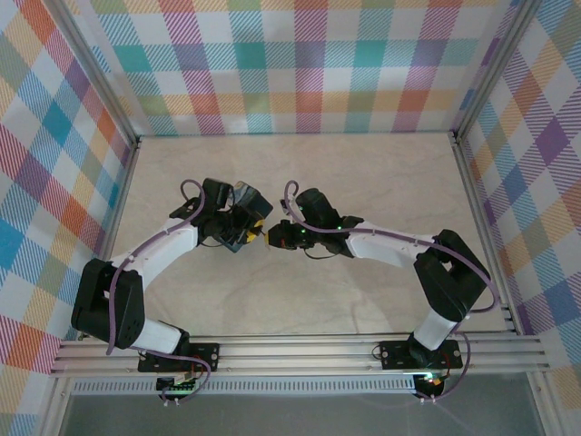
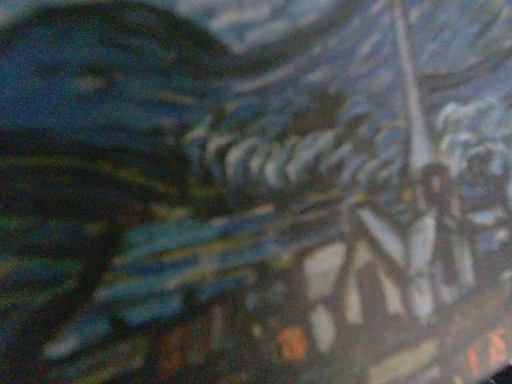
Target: Unlock a padlock with a key
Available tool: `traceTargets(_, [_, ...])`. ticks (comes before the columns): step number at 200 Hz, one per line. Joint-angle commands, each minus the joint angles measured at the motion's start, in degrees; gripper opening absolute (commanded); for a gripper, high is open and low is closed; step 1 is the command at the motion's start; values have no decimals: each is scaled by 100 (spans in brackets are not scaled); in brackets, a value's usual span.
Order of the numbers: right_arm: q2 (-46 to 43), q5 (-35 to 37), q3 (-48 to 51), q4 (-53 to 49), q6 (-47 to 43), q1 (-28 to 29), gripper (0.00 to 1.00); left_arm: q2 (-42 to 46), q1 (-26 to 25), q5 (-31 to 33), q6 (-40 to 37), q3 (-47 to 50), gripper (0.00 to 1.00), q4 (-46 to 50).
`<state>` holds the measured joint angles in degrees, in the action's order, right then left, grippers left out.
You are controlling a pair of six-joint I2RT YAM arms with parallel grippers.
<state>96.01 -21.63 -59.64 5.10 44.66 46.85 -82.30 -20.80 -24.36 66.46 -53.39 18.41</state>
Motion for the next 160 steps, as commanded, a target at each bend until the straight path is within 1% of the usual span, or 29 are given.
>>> traceTargets(1, [149, -103, -3, 1408, 228, -38, 0, 229, -135, -858, 56, -70, 20, -86])
traceTargets(17, [138, -276, 220, 1857, 449, -156, 0, 325, -135, -643, -303, -267, 20, 428])
traceTargets(28, [71, -318, 329, 1959, 458, -221, 0, 365, -126, -604, -480, -321, 20, 621])
traceTargets(42, [-72, -325, 432, 1922, 326, -279, 0, 375, -126, -608, -738, -368, 20, 819])
traceTargets(60, [-277, -337, 487, 1694, 149, -354, 0, 341, -124, -333, -1227, -523, 20, 1369])
traceTargets(74, [-389, -411, 425, 1451, -19, -357, 0, 338, -126, -241, -1420, -519, 20, 1498])
traceTargets(97, [-394, -675, 309, 1388, -72, -331, 0, 281, -126, -205, -1435, -471, 20, 1478])
traceTargets(125, [-254, -739, 145, 1327, -53, -235, 0, 234, -126, -273, -1163, -395, 20, 1193])
traceTargets(146, [-47, -695, 73, 1344, -37, -118, 0, 168, -126, -472, -882, -364, 20, 895])
traceTargets(160, [-5, -565, 162, 1488, 30, -111, 0, 131, -135, -551, -855, -406, 20, 861])
